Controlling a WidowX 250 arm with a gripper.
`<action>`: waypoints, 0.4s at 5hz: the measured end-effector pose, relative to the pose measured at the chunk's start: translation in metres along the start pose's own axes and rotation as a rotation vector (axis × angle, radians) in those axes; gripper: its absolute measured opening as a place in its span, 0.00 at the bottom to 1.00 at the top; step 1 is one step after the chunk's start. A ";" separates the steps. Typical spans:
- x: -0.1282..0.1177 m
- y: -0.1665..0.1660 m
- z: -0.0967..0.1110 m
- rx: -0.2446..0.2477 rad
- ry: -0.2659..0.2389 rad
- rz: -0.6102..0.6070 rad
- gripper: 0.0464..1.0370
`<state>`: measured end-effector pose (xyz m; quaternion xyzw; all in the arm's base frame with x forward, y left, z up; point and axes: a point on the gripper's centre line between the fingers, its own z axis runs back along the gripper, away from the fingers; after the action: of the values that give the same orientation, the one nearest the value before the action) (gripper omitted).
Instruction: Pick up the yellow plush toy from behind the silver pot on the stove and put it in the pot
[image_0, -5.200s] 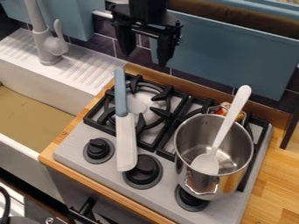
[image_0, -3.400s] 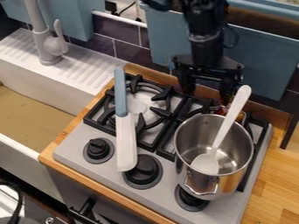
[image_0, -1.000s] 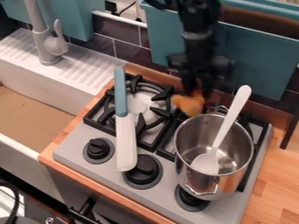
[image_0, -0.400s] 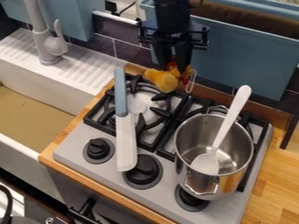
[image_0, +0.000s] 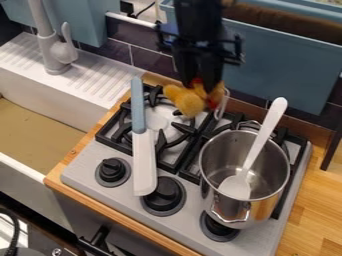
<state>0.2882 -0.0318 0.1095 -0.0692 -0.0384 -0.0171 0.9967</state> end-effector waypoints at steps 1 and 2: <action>-0.013 -0.017 -0.002 -0.003 -0.016 -0.049 0.28; -0.025 -0.032 -0.010 -0.009 0.003 -0.095 0.28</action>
<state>0.2630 -0.0644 0.1020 -0.0718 -0.0401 -0.0647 0.9945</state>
